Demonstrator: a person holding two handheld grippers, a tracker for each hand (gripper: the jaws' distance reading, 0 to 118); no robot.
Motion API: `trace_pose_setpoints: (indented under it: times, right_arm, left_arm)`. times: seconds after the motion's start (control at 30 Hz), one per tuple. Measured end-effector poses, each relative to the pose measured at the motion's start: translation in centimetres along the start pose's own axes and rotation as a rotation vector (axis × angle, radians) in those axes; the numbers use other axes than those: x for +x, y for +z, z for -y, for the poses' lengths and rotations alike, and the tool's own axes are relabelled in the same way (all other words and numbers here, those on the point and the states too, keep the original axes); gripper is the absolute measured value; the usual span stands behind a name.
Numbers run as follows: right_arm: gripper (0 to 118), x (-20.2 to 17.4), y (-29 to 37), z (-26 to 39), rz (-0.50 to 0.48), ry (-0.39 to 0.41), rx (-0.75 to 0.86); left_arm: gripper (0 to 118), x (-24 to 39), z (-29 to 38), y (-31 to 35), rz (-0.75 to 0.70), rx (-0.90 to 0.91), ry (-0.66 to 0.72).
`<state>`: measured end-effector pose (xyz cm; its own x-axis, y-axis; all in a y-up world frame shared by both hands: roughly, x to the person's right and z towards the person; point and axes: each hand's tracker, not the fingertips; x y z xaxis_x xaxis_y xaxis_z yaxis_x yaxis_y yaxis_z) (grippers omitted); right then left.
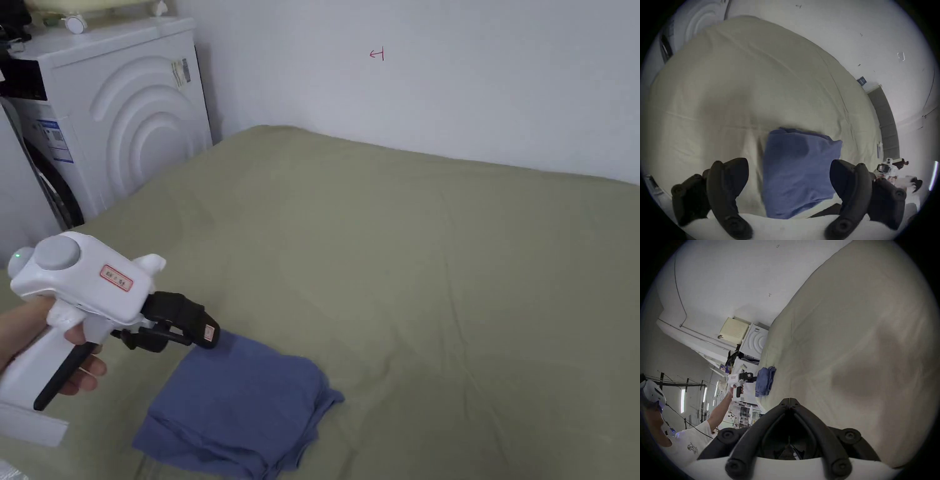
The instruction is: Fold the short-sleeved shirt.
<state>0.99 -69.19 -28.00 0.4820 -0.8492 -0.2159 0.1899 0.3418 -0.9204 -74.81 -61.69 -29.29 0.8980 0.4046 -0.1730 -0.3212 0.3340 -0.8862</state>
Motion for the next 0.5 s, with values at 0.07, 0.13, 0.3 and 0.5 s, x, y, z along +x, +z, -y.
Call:
trace_pose_setpoints:
  times: [0.07,0.13,0.3,0.5]
  right_arm:
    - [0,-0.4,0.5,0.0,0.009,0.021,0.002]
    - [0,-0.9,1.2,0.0,0.004,0.04,0.011]
    - [0,-4.2,4.0,-0.2,0.086,0.205,0.097]
    - [0,-9.9,6.1,-0.2,0.439,0.521,0.325]
  left_arm:
    - [107,0.9,0.8,1.7,-0.025,0.01,-0.012]
    - [107,2.3,1.7,3.2,-0.051,0.038,-0.029]
    - [102,9.6,5.3,5.0,-0.015,0.12,-0.122]
    - [0,23.1,12.4,2.9,0.025,0.438,-0.137]
